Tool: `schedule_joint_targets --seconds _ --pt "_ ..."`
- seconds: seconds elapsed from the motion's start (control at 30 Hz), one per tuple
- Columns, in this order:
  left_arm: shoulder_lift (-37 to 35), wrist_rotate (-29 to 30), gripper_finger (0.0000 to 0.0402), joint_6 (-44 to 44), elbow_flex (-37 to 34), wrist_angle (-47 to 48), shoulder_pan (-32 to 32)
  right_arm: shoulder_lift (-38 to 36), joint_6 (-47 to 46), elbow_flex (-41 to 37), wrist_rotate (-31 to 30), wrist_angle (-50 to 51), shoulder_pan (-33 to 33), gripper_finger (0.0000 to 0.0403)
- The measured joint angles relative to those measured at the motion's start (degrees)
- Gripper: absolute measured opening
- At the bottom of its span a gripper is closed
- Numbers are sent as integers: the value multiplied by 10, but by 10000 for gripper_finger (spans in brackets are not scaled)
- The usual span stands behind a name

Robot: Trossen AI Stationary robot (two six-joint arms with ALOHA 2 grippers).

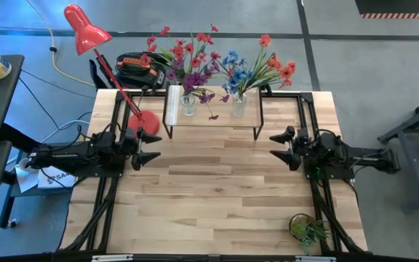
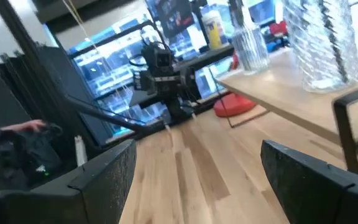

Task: Pick and place flowers into a vace then onto a shelf
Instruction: Return to Home Position

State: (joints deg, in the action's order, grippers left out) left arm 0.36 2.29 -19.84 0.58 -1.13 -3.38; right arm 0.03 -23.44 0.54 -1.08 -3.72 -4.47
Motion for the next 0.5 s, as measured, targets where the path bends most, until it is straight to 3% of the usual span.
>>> schedule_joint_targets --seconds 0.5 --pt "0 -1 397 0 0 0 0 7 -1 0 6 21 4 334"
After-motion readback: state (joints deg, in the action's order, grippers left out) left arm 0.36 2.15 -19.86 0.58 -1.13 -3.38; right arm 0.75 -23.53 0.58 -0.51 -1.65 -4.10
